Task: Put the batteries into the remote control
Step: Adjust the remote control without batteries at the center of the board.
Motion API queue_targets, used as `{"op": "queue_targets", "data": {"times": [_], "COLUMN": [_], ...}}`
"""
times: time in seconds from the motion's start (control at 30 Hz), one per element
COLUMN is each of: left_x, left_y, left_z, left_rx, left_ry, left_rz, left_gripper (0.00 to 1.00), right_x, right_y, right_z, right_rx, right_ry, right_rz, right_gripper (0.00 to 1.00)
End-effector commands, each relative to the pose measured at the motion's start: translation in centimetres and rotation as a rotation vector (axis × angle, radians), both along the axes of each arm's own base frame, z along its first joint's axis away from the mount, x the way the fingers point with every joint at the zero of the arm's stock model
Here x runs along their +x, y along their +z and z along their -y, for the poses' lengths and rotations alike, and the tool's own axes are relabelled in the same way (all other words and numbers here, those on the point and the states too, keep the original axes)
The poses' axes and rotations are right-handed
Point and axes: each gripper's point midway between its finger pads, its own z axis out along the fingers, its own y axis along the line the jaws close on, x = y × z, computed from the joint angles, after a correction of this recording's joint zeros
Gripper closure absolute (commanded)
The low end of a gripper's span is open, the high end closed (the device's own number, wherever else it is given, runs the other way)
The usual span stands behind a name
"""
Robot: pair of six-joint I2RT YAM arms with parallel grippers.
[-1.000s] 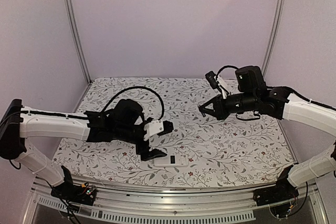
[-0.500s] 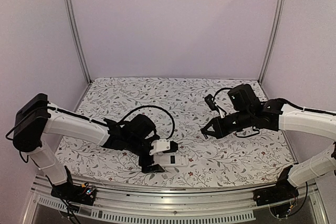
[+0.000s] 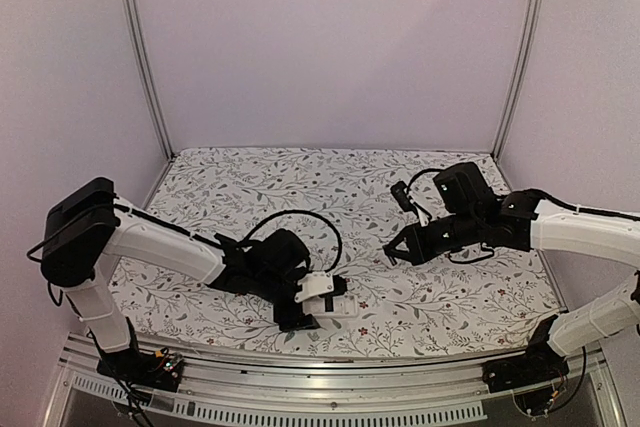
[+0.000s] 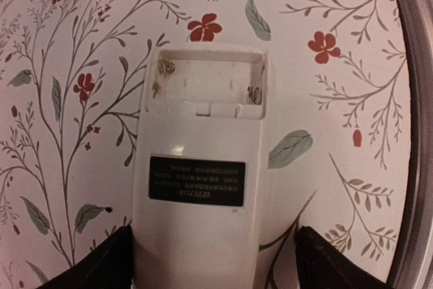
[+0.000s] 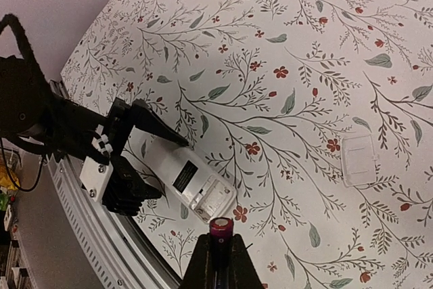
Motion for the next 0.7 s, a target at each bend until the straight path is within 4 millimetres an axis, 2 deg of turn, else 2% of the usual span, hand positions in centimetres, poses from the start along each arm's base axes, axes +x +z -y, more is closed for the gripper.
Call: {"op": "queue_targets", "data": {"times": [0.0,0.13,0.23,0.5,0.67], "left_x": [-2.7,-3.2,-3.3,-3.8,-3.6], "left_y": [-1.5,-1.8,-1.6,-1.8,-1.3], "left_z": [-0.7,-1.0,-0.6,-0.1,-0.1], "left_rx": [0.060,0.074,0.067,0.074,0.060], "left_ry": [0.002,0.028,0.042,0.092,0.102], "left_rz": [-0.063,-0.055,-0.054,-0.083,-0.063], "left_gripper": [0.25,0.32,0.33,0.34,0.30], "right_x": [-0.4,-0.1,0.1,-0.7,-1.3], "right_y": [-0.2,0.0,-0.3,-2.4,-2.2], "right_z": [0.7,0.9,1.1,0.8,-0.1], "right_rx": [-0.019,-0.018,-0.022,-0.040,-0.012], "right_ry": [-0.013,-0.040,-0.074,-0.067,-0.033], "right_rz": [0.008,0.009,-0.002,-0.093,-0.099], "right_gripper": [1.00,1.00,1.00,1.00,1.00]}}
